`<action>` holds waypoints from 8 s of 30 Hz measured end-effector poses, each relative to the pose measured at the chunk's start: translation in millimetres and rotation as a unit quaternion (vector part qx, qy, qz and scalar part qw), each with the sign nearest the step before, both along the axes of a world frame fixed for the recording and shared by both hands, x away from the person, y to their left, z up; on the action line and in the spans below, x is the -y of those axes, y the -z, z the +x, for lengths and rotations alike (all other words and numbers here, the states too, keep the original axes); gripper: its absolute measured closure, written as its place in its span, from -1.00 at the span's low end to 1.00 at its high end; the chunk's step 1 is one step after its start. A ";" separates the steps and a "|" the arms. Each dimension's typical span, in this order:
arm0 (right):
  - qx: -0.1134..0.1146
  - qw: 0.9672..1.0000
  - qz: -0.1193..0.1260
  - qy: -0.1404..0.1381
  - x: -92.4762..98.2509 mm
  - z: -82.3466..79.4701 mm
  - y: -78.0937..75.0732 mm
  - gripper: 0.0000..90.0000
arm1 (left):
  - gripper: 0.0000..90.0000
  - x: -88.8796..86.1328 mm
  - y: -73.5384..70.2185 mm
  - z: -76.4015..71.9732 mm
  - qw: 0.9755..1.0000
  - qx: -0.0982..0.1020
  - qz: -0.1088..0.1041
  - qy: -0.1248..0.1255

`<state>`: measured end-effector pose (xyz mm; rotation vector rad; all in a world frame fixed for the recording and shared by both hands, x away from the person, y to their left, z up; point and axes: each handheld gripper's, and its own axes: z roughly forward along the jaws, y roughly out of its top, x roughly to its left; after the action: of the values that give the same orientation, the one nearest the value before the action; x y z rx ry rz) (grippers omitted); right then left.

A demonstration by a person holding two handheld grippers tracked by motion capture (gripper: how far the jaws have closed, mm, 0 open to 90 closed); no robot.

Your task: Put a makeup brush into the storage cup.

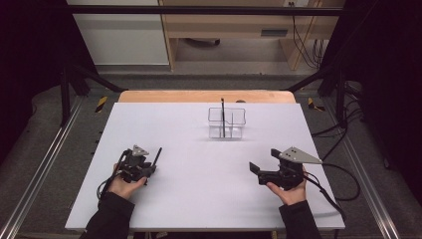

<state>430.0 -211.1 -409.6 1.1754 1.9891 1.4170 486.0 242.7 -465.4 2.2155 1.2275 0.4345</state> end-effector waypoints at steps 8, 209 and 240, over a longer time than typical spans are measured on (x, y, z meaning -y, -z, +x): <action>0.000 1.000 0.000 -0.001 -0.7 -0.1 0.2 -0.84 | 0.76 -1.1 -0.2 0.6 1.000 -0.001 -0.001 0.002; 0.006 0.927 -0.293 -0.233 -107.7 -1.8 -36.6 -0.78 | 0.86 105.6 -71.4 -23.3 0.935 -0.033 -0.018 0.351; 0.018 0.871 -0.392 -0.295 -134.6 -5.4 -34.0 -0.46 | 0.86 124.7 -79.7 -23.7 0.922 -0.043 -0.013 0.385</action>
<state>424.6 -76.5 -375.6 0.1781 2.6233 0.6499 462.3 118.0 -385.7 2.4836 0.3133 -0.0020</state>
